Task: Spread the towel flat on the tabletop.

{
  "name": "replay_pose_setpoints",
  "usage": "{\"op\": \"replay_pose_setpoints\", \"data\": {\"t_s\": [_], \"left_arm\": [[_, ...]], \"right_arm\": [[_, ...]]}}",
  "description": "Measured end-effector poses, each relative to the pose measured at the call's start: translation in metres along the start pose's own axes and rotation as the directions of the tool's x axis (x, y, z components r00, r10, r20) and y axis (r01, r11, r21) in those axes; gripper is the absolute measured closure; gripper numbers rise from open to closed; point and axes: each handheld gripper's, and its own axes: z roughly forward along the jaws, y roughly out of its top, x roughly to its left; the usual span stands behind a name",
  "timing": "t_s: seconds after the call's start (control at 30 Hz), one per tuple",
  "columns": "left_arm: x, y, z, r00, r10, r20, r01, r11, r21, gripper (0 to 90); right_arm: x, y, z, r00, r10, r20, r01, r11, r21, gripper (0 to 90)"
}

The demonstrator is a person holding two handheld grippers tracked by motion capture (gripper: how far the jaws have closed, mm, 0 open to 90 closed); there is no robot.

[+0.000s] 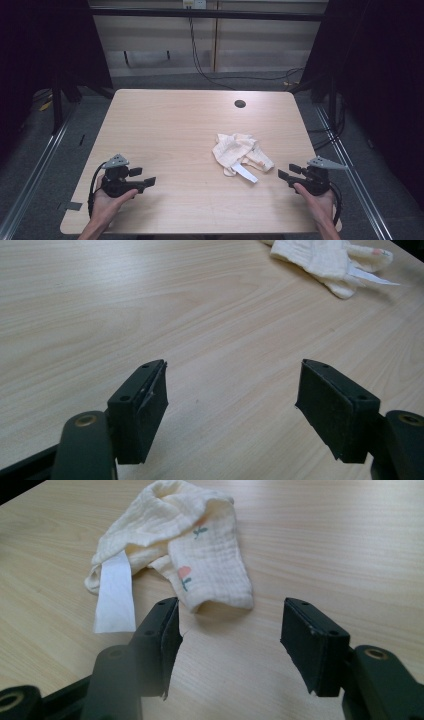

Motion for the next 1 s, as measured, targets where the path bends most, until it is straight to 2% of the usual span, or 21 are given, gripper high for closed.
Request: {"op": "replay_pose_setpoints", "data": {"t_s": [0.03,0.07,0.1,0.13,0.23,0.3,0.4,0.5,0.77,0.8,0.83,0.9,0.97,1.0], "left_arm": [[0.000,0.000,0.000,1.0000,0.000,0.000,0.000,1.0000,0.000,27.9],[0.001,0.000,-0.001,0.9998,-0.012,0.018,0.012,0.9999,-0.003,27.9],[0.000,-0.001,-0.003,1.0000,-0.010,0.002,0.010,0.9999,-0.004,28.3],[0.000,-0.002,-0.005,1.0000,0.001,-0.001,-0.001,1.0000,0.002,28.3],[0.002,-0.003,-0.006,1.0000,-0.001,-0.007,0.001,1.0000,-0.005,29.0],[0.003,-0.002,-0.005,1.0000,0.000,-0.002,0.000,1.0000,-0.009,29.3],[0.005,0.000,-0.001,1.0000,0.005,-0.005,-0.005,1.0000,-0.004,29.4],[0.005,-0.001,0.000,1.0000,0.002,-0.008,-0.002,1.0000,0.001,29.2],[0.001,-0.003,-0.004,0.9997,0.021,-0.014,-0.020,0.9998,0.009,29.6],[0.001,-0.003,-0.003,0.9995,0.029,-0.014,-0.029,0.9995,0.012,29.7],[0.001,-0.003,-0.003,0.9995,0.029,-0.012,-0.029,0.9995,0.015,29.8],[0.002,-0.003,-0.002,0.9996,0.025,-0.013,-0.025,0.9996,0.016,29.7],[0.002,-0.003,-0.002,0.9996,0.024,-0.012,-0.023,0.9996,0.017,29.7],[0.002,-0.003,-0.002,0.9996,0.024,-0.013,-0.024,0.9996,0.016,29.7]], "right_arm": [[0.000,0.000,0.000,1.0000,0.000,0.000,0.000,1.000,0.000,40.5],[0.001,0.001,0.000,1.0000,-0.003,-0.006,0.003,1.000,-0.006,40.3],[0.005,0.006,0.002,0.9996,-0.023,-0.019,0.023,1.000,-0.011,40.1],[0.007,0.007,0.003,0.9994,-0.029,-0.020,0.029,0.999,-0.015,39.5],[0.015,0.013,0.008,0.9977,-0.051,-0.043,0.050,0.998,-0.031,38.3],[0.019,0.016,0.012,0.9951,-0.063,-0.076,0.062,0.998,-0.025,38.3],[0.021,0.024,0.019,0.9911,-0.070,-0.113,0.074,0.997,0.029,39.2],[0.024,0.030,0.019,0.9907,-0.062,-0.121,0.066,0.998,0.024,39.3],[0.032,0.052,0.031,0.9861,-0.114,-0.121,0.118,0.993,0.028,40.7],[0.034,0.058,0.033,0.9818,-0.119,-0.148,0.118,0.993,-0.013,43.1],[0.035,0.060,0.033,0.9814,-0.125,-0.146,0.124,0.992,-0.020,42.9],[0.037,0.069,0.035,0.9770,-0.132,-0.167,0.130,0.991,-0.023,42.4],[0.036,0.071,0.037,0.9777,-0.125,-0.169,0.123,0.992,-0.023,42.0],[0.033,0.076,0.042,0.9771,-0.119,-0.176,0.120,0.993,-0.005,41.8]]}}
